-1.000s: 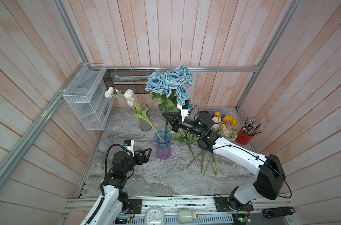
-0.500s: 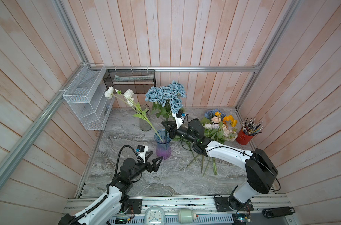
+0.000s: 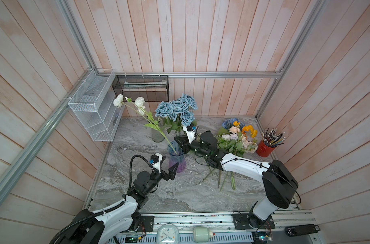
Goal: Arrange flowers in a vase
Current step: Place the flowers into the vase.
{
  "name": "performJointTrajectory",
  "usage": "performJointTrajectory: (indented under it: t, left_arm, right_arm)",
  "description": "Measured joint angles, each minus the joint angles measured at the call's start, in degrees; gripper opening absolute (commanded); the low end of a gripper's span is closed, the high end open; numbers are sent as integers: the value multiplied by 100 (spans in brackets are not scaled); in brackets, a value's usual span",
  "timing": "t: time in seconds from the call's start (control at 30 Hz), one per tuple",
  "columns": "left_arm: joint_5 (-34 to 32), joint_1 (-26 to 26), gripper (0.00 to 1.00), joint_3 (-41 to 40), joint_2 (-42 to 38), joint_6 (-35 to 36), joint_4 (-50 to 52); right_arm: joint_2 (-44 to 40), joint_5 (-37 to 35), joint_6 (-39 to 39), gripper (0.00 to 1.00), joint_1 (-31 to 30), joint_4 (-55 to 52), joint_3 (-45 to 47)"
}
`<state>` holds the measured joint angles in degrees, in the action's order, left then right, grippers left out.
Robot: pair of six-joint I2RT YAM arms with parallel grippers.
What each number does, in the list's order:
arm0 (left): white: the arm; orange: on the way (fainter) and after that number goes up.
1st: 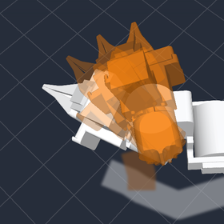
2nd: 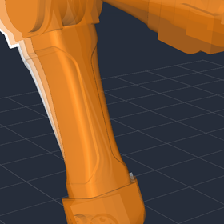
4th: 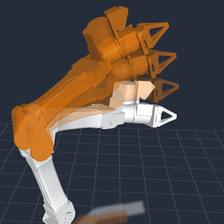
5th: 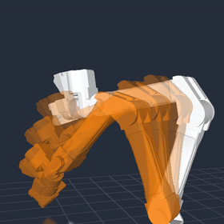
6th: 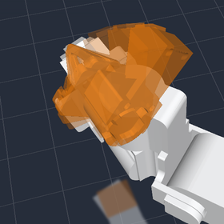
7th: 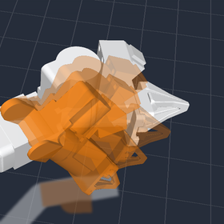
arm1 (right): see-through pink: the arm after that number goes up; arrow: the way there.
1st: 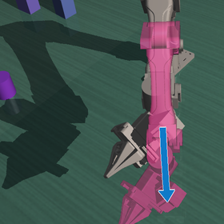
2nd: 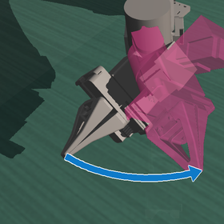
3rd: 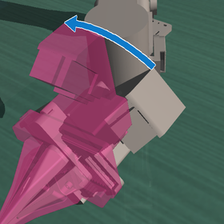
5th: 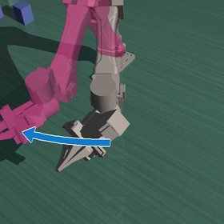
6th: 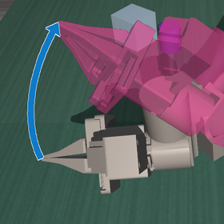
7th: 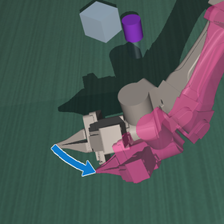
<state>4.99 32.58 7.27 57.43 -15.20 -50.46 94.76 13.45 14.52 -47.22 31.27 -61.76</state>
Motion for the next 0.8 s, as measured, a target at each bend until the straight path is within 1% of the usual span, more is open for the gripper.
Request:
performJointTrajectory:
  t: [0.17,0.3,0.37,0.4,0.43,0.6,0.8]
  left_arm:
    - [-92,2,98,208,330,-2,-380]
    - [-76,13,98,350,514,2,-459]
    - [-52,13,98,400,566,2,-461]
    - [-46,13,98,409,579,2,-459]
    - [-35,13,98,411,584,0,-452]
    - [20,57,98,459,590,2,-363]
    - [55,125,97,466,826,24,-334]
  right_arm:
    - [-2,-20,-42,30,-2,-177,0]
    - [-26,-33,-81,33,-4,-262,0]
    - [-59,-33,-81,37,-4,-348,0]
    - [-87,-35,-92,38,-7,-422,0]
    - [-125,-33,-103,42,-7,-516,-2]
    - [-494,-33,-153,51,-24,-1174,-15]
    - [-1154,-138,-251,52,-33,-1825,-15]
